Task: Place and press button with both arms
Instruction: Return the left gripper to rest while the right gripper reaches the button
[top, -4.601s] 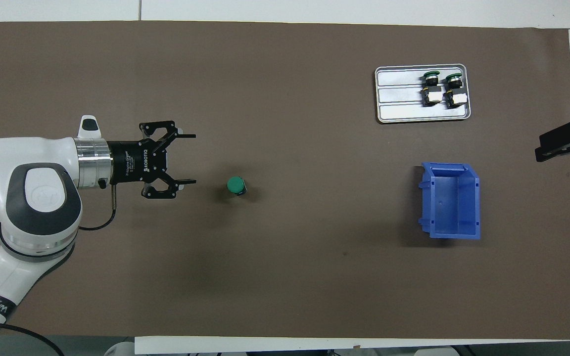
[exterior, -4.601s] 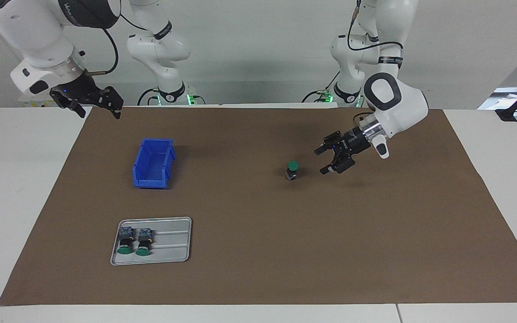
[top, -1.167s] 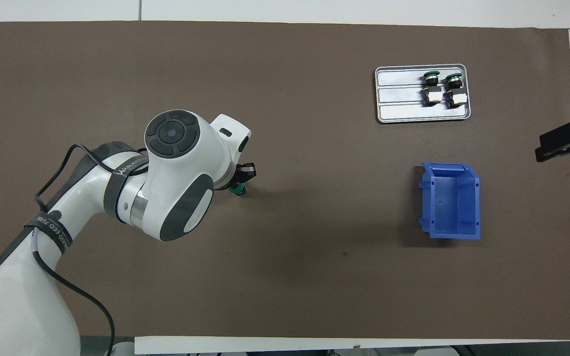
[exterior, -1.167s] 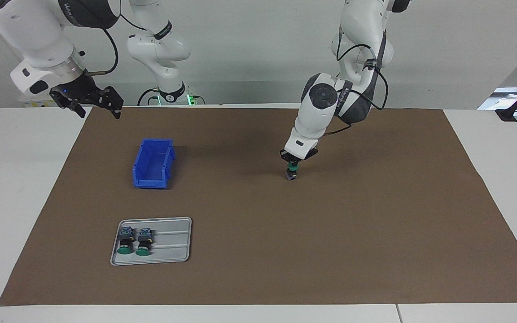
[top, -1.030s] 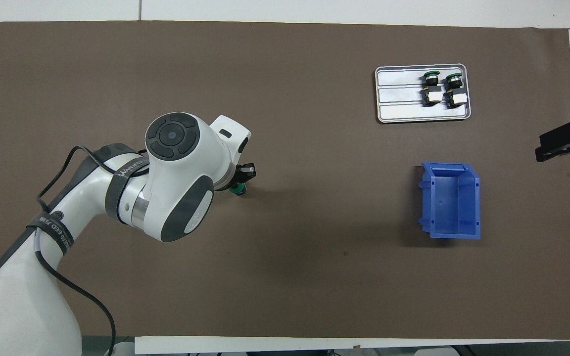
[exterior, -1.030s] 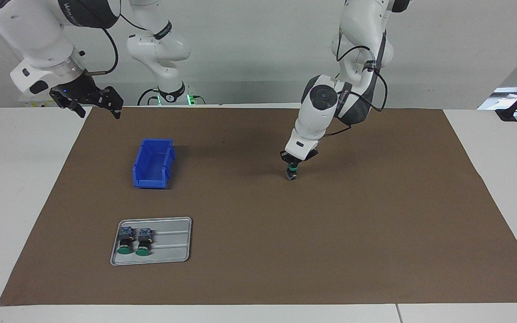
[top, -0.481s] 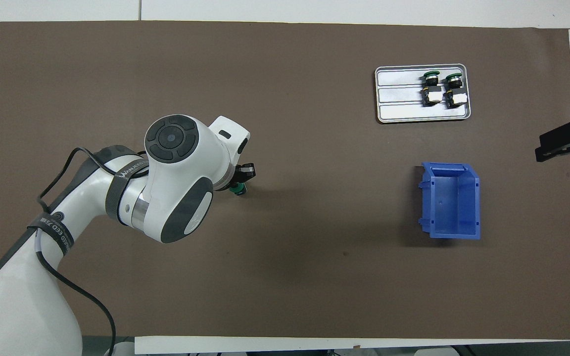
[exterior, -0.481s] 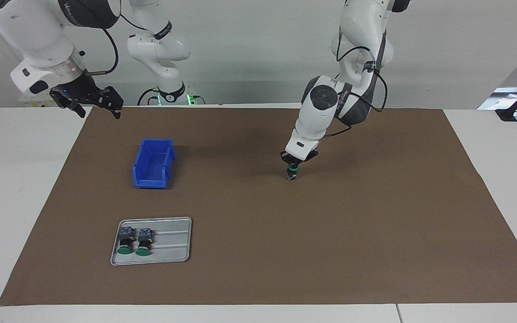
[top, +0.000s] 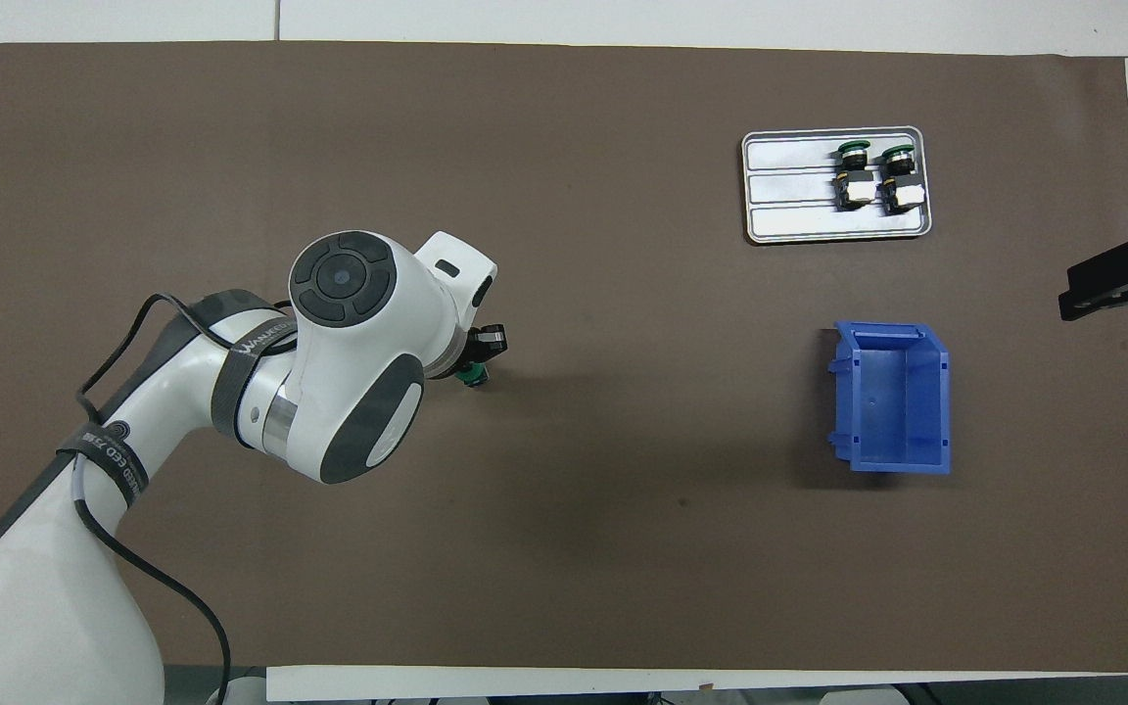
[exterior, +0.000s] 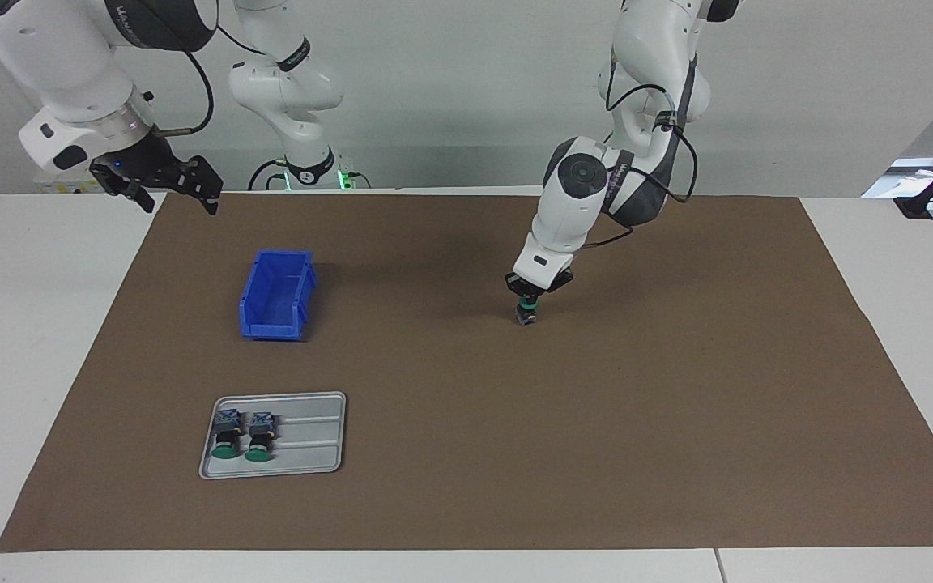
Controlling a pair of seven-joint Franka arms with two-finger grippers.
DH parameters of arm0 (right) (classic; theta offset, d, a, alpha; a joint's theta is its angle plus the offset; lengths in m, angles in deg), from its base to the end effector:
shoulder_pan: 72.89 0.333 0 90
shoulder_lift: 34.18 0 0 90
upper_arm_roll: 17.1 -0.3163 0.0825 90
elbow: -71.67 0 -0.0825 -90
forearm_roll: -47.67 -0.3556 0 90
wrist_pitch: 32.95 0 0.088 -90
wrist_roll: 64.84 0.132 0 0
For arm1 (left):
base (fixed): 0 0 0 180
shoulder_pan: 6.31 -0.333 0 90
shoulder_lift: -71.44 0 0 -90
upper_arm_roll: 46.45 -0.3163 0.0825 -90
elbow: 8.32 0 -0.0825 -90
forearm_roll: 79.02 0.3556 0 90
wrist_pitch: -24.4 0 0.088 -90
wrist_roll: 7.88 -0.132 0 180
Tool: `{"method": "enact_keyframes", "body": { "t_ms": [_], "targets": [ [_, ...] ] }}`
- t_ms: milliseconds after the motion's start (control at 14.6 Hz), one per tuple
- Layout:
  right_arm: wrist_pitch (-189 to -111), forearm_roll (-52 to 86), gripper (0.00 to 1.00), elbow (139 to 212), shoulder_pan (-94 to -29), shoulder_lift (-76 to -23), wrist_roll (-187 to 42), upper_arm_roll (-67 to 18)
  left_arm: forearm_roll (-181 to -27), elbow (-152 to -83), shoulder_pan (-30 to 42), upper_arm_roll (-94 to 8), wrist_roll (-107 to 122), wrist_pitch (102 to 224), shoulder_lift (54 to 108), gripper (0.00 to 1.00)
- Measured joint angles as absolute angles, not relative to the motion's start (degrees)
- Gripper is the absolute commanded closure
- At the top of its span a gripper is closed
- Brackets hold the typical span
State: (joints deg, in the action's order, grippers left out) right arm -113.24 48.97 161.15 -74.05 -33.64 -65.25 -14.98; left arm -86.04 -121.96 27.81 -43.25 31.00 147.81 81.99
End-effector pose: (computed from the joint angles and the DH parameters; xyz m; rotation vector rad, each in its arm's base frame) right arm 0.4997 -0.0320 0.5954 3.1142 -0.0813 -0.2366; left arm 0.4460 -0.3485 0.3647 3.0559 0.1473 -0.1223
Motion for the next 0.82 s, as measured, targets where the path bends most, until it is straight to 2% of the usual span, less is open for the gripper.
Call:
{"method": "enact_keyframes", "body": {
  "t_ms": [137, 206, 412, 549, 687, 755, 824],
  "targets": [
    [-113.23, 48.97, 0.01, 161.15, -74.05, -33.64, -65.25, -14.98, -86.04, -120.58, 27.70, -43.51, 30.96, 146.26, 81.92, 0.92],
    [-113.24, 48.97, 0.01, 161.15, -74.05, -33.64, -65.25, -14.98, -86.04, -119.68, 27.34, -43.68, 30.80, 145.13, 81.72, 0.86],
    [-113.24, 48.97, 0.01, 161.15, -74.05, -33.64, -65.25, -14.98, -86.04, -117.99, 25.19, -44.05, 29.85, 142.10, 80.17, 0.43],
    [-113.03, 48.95, 0.01, 161.15, -74.01, -33.63, -65.25, -14.98, -86.04, -117.78, 23.08, -44.19, 29.32, 140.97, 79.21, 0.22],
    [-111.71, 48.85, 0.01, 161.16, -73.00, -33.59, -65.25, -15.14, -85.65, -117.55, 20.95, -44.63, 27.30, 139.60, 78.60, 0.05],
    [-111.42, 48.86, 0.01, 161.17, -71.83, -33.54, -65.28, -15.26, -85.11, -117.40, 19.64, -44.83, 25.32, 138.55, 78.14, 0.01],
    [-111.31, 48.86, 0.01, 161.19, -70.77, -33.49, -65.48, -15.40, -84.80, -117.21, 18.01, -44.99, 23.09, 137.33, 77.59, 0.01]
  ]
}}
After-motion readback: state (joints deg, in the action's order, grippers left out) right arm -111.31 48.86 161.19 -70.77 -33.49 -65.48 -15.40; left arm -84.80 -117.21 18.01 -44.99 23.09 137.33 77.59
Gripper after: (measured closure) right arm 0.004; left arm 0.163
